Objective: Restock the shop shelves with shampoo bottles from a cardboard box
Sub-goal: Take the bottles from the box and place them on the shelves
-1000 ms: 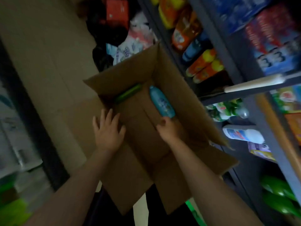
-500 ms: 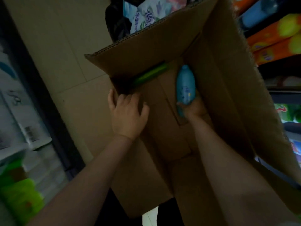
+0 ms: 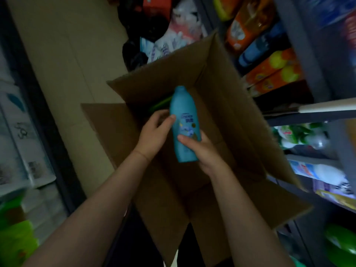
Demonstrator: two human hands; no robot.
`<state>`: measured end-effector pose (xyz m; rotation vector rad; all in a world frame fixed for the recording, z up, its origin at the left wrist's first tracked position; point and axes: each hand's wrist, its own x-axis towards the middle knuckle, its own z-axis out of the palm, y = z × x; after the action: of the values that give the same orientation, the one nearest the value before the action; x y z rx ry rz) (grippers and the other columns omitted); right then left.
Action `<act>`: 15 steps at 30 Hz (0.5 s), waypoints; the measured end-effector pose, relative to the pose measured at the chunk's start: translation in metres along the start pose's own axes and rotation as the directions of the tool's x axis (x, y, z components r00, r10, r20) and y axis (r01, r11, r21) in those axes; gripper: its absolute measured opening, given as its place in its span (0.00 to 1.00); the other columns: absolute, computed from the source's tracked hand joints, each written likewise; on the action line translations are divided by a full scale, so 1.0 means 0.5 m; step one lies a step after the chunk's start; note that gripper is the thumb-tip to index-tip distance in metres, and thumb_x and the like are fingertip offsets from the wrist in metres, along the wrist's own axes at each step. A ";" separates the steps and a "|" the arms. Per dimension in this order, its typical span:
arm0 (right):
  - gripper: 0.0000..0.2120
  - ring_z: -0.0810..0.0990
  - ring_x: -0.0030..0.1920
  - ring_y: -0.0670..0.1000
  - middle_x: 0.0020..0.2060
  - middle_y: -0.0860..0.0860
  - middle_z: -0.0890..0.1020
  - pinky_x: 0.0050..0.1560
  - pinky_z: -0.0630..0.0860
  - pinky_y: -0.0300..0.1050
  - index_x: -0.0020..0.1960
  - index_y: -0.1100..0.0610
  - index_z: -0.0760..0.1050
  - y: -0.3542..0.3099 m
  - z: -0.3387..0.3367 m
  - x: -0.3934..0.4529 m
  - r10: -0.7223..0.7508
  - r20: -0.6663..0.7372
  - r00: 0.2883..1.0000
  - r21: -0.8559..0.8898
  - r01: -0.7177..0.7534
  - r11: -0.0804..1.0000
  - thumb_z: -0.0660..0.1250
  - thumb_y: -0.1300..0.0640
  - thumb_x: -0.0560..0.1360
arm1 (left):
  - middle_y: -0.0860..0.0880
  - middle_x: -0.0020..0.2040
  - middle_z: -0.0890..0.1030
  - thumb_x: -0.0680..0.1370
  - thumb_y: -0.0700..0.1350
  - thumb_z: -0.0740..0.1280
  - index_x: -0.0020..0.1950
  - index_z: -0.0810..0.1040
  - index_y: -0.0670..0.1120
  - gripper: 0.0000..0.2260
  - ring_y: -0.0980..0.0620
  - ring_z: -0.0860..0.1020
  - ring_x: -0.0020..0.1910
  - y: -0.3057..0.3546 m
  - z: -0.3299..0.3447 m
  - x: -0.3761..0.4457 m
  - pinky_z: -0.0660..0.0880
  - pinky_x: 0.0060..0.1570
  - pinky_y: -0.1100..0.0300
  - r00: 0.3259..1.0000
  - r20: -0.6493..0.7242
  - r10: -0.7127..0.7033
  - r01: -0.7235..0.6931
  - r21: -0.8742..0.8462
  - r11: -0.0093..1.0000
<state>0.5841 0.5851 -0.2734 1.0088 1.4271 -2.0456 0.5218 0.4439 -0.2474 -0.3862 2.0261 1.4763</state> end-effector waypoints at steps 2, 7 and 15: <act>0.19 0.83 0.50 0.53 0.54 0.57 0.84 0.52 0.80 0.50 0.61 0.55 0.76 -0.055 0.013 -0.080 -0.088 0.014 0.996 0.008 0.088 0.996 0.74 0.51 0.73 | 0.51 0.54 0.84 0.81 0.51 0.65 0.61 0.79 0.48 0.12 0.57 0.83 0.51 0.078 0.021 -0.061 0.77 0.52 0.60 0.997 0.076 -0.017 0.040 -0.323 0.945; 0.28 0.84 0.55 0.50 0.52 0.49 0.86 0.59 0.78 0.52 0.55 0.48 0.82 -0.198 0.001 -0.299 -0.206 -0.044 0.978 0.021 0.207 0.978 0.52 0.31 0.76 | 0.45 0.49 0.86 0.81 0.53 0.64 0.59 0.79 0.47 0.13 0.49 0.85 0.45 0.275 0.070 -0.232 0.81 0.43 0.55 0.984 0.134 0.116 -0.005 -0.633 0.774; 0.07 0.84 0.43 0.41 0.44 0.45 0.85 0.42 0.78 0.35 0.54 0.49 0.77 -0.350 -0.140 -0.666 -0.627 -0.140 0.767 -0.222 0.593 0.774 0.71 0.53 0.76 | 0.44 0.53 0.85 0.77 0.55 0.68 0.64 0.77 0.43 0.20 0.51 0.84 0.45 0.516 0.214 -0.488 0.82 0.45 0.56 0.808 0.338 0.482 -0.217 -0.590 0.778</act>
<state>0.6925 0.6987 0.0754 0.7559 2.2383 -2.2351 0.6012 0.6050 0.0772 0.1783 1.3167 2.1291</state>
